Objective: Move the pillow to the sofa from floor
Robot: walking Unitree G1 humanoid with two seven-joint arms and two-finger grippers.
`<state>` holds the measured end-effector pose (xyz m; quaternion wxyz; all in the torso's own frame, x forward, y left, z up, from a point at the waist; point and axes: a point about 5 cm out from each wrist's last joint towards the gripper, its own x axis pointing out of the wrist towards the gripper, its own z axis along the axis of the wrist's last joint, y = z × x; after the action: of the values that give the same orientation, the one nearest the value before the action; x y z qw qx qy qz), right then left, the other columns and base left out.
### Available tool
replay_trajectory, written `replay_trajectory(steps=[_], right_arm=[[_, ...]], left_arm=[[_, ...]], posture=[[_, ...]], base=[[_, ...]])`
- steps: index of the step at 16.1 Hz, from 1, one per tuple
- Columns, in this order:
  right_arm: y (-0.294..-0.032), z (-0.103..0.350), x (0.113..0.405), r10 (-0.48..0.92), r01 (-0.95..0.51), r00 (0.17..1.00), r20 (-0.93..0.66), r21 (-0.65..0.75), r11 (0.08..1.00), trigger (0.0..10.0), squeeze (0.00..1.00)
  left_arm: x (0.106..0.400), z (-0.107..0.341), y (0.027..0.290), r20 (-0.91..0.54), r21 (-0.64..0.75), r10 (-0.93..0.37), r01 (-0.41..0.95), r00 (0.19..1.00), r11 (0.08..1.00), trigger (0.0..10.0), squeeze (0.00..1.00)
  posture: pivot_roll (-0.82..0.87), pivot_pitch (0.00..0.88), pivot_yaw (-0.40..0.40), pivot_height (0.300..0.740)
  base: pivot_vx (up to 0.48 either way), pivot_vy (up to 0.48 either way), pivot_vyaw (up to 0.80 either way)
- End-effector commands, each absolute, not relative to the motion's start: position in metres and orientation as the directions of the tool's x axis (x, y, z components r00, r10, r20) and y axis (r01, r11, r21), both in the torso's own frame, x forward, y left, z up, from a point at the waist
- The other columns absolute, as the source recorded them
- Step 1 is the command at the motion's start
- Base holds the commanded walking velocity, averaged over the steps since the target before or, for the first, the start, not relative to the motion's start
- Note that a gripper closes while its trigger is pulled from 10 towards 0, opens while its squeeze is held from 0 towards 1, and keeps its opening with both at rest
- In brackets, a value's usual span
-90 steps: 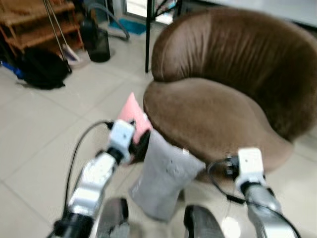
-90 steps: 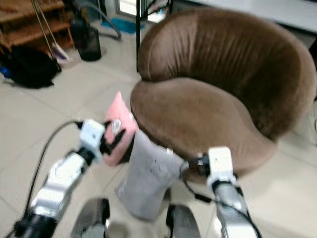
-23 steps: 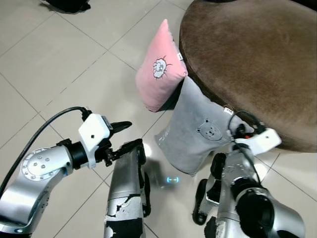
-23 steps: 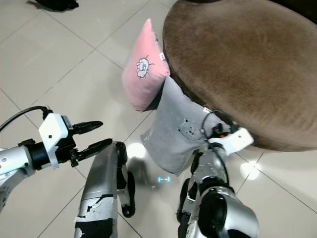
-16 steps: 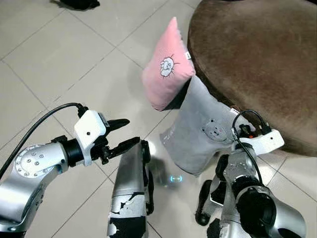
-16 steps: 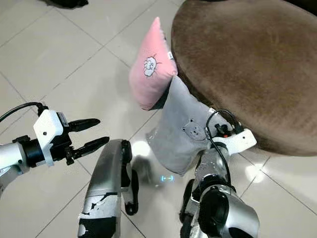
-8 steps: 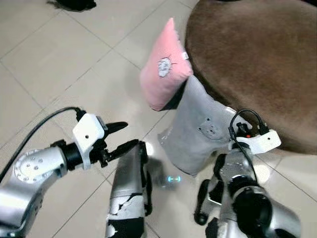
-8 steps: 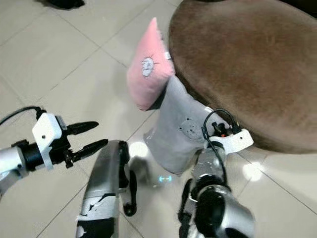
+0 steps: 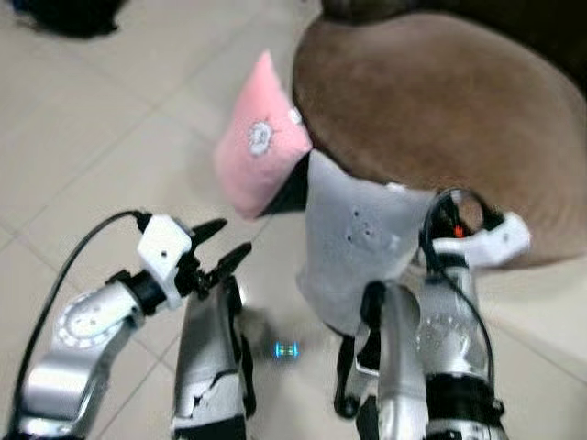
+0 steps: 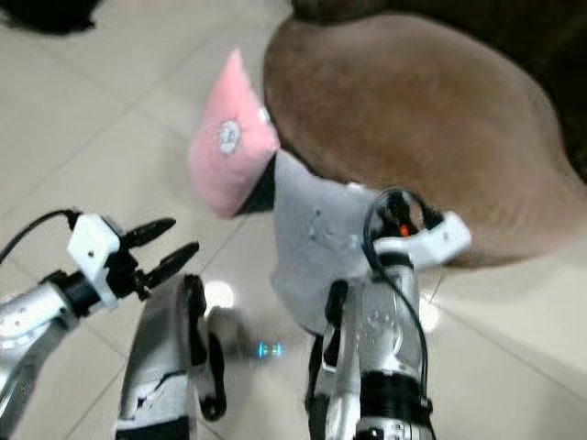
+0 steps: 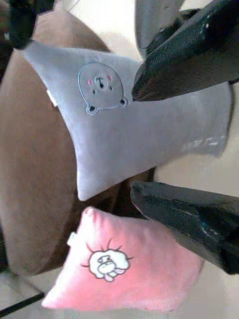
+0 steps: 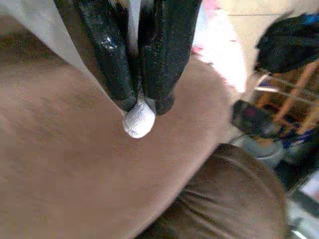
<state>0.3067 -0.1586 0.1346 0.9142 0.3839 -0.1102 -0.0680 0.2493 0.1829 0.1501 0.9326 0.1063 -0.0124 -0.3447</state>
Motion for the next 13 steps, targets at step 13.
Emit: replay_trajectory(steps=[13], right_arm=[[-0.204, 0.429, 0.332, -0.215, -0.159, 0.536, 0.816, 0.348, 0.924, 0.0, 0.0]], left_arm=[[0.287, 0.163, 0.135, 0.121, 0.208, -0.662, 0.633, 0.74, 0.746, 10.0, 0.0]], posture=[[0.05, 0.042, -0.015, 0.531]], base=[[0.0, 0.0, 0.0]])
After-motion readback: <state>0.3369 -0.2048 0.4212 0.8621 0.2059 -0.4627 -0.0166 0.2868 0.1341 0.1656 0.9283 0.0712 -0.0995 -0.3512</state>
